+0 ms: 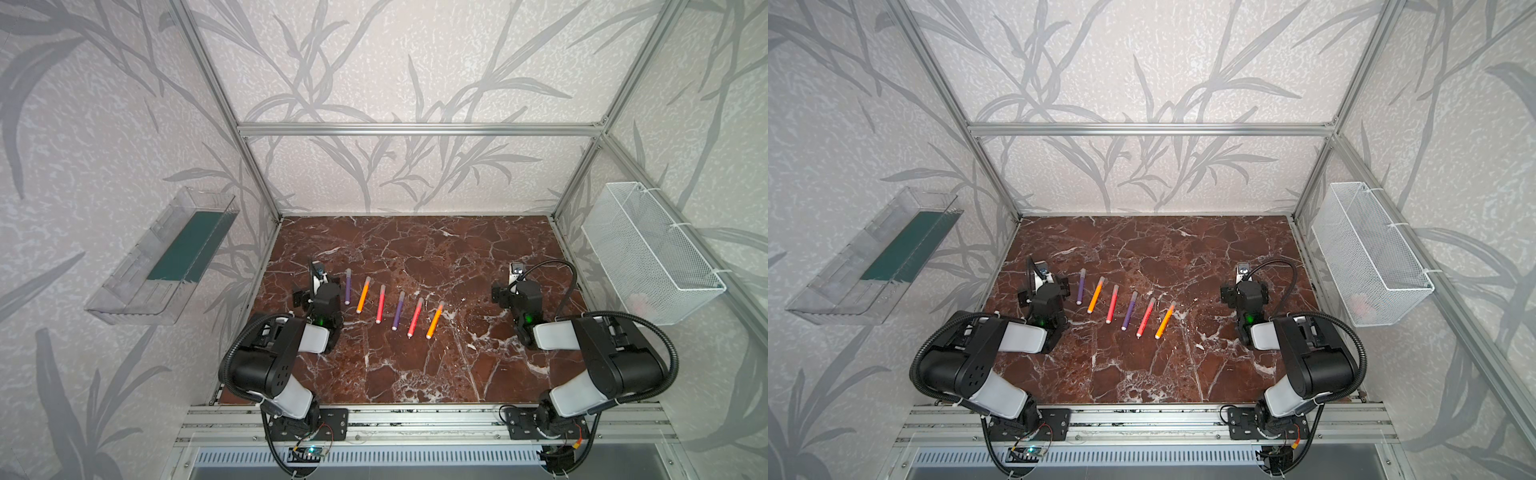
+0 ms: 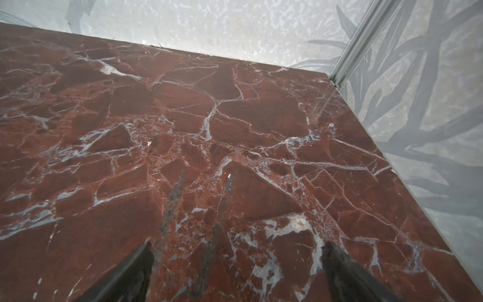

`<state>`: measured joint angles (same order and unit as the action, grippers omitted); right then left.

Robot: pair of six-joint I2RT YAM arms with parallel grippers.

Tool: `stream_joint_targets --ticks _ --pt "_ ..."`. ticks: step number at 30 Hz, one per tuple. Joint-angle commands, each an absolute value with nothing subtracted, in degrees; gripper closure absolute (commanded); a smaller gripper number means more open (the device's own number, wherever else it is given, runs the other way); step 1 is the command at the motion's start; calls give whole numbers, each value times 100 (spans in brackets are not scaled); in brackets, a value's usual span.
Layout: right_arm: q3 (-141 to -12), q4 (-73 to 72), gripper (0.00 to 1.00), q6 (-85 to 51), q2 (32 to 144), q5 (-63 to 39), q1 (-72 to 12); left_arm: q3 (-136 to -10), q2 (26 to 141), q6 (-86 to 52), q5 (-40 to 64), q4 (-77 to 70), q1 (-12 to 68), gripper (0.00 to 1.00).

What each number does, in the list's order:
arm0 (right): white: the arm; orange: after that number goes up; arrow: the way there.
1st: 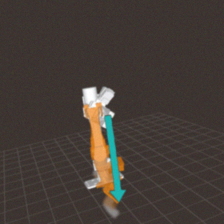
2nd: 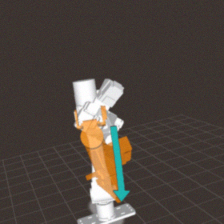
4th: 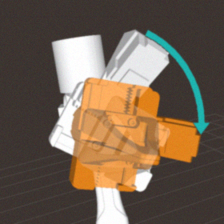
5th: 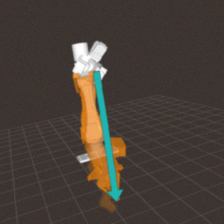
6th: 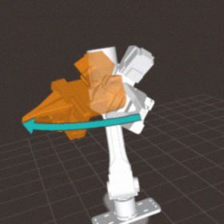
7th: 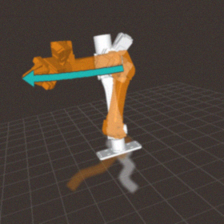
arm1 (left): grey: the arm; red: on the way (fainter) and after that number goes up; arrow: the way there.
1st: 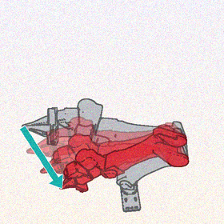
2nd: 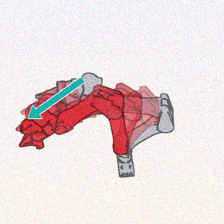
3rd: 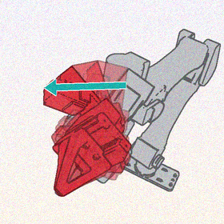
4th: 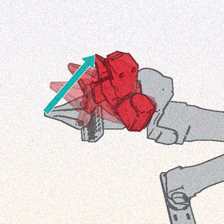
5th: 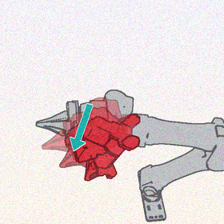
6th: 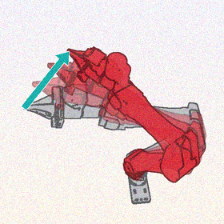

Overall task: Insert pens into pen caps
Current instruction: Reset both arms

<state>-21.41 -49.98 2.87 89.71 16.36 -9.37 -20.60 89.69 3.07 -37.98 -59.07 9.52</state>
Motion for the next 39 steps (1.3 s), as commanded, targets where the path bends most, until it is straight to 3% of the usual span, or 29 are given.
stream_joint_targets --ticks 1,4,7,9,31,33,36,38,39 --pt "-2162 -5337 1 314 8947 1547 -905 -2051 8712 -267 -2212 -5342 314 1" --pt "-2201 -5152 1 305 8877 1538 -906 -2023 9140 -160 -2152 -6025 224 3" --pt "-2219 -5091 1 306 8868 1534 -905 -2168 8916 -346 -2165 -5319 211 1" --pt "-2215 -5120 1 299 8877 1538 -905 -2050 9079 -240 -2166 -5846 214 1" --pt "-2202 -5112 1 311 8862 1527 -906 -2059 9062 -255 -2178 -5775 228 1" --pt "-1907 -5545 1 363 8756 1445 -914 -2057 9062 -255 -2171 -5775 227 1" --pt "-919 -7595 1 133 9026 1148 -649 -2057 9062 -255 -2171 -5775 223 1" --pt "-1542 -6957 1 103 9228 1344 -613 -2059 9057 -255 -2170 -5779 221 1" --pt "-2188 -5091 1 157 8791 1038 -615 -2058 9062 -254 -2178 -5774 226 1"
